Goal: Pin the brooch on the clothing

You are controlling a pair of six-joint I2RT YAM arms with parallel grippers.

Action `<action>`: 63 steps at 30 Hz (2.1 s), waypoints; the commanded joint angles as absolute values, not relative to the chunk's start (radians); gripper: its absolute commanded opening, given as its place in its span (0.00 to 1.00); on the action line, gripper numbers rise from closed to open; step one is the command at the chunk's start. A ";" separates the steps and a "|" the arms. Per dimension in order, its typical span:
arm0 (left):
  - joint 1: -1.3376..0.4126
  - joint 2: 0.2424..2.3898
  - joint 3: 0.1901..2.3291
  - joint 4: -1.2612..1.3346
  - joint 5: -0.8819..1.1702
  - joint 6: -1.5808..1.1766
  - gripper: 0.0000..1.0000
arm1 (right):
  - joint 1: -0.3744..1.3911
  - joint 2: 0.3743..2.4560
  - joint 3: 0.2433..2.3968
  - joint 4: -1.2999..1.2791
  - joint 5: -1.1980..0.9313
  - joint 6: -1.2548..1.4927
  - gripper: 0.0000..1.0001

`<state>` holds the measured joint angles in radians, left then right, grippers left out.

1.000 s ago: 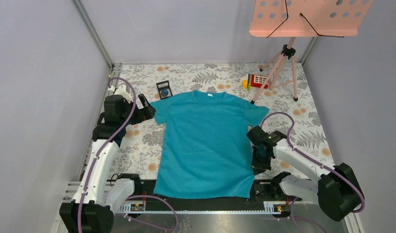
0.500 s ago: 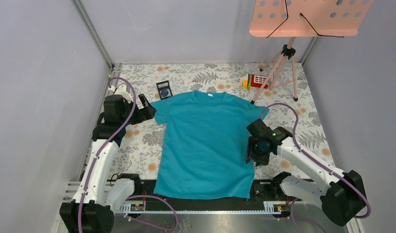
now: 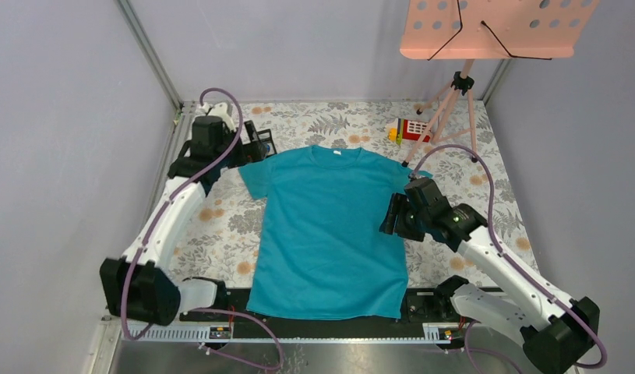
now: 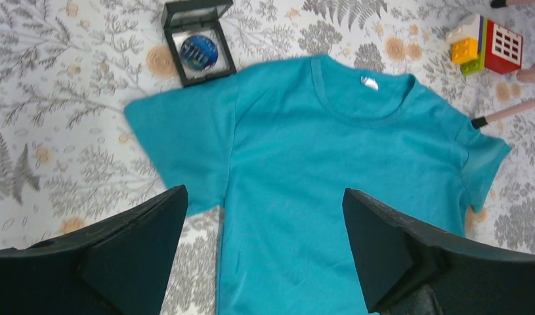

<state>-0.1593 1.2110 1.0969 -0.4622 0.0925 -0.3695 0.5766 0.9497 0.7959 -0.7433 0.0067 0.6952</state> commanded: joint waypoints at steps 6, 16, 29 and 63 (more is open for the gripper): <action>-0.191 1.595 1.390 -0.360 -0.017 -0.405 0.94 | 0.587 0.813 0.730 -0.590 0.003 0.630 0.64; -0.193 1.914 1.606 -0.375 -0.054 -0.394 0.94 | 0.587 0.812 0.793 -0.642 -0.041 0.540 0.68; -0.145 2.175 1.814 -0.475 -0.077 -0.392 0.76 | 0.588 0.792 0.765 -0.647 0.055 0.562 0.74; -0.135 2.101 1.656 -0.346 -0.030 -0.393 0.65 | 0.588 0.838 0.717 -0.593 -0.063 0.708 0.75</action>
